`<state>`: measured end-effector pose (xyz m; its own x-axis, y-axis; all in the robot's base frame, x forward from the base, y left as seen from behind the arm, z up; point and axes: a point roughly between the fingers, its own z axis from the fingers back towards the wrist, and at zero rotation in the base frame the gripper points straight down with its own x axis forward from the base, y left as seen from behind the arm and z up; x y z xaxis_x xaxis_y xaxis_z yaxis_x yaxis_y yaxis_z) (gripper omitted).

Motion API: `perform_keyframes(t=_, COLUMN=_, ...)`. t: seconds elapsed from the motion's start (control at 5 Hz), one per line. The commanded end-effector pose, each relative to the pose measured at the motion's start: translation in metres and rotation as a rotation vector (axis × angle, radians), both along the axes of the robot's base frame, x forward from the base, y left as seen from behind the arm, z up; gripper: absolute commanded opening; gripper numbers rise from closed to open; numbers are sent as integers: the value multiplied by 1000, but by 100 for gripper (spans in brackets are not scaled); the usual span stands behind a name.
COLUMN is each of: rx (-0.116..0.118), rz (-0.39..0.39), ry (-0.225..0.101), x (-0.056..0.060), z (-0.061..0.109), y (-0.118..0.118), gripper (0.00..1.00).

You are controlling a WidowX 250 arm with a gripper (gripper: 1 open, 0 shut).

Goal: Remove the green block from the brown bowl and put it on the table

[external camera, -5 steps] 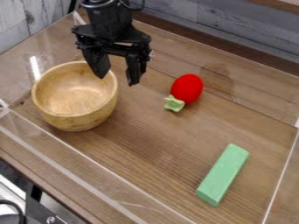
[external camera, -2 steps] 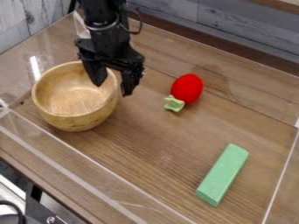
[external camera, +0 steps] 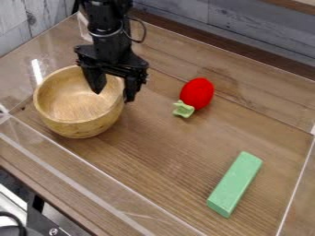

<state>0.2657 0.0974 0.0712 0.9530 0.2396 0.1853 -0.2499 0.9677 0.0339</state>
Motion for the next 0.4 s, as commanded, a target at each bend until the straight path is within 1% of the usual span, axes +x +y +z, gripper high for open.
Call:
perform_keyframes(t=0.0, rx=14, rz=-60, ry=-45, x=11, z=19, y=-1, gripper=100)
perform_keyframes(t=0.2, rx=15, rz=-124, ry=-42, x=16, z=21, y=-6, gripper=100)
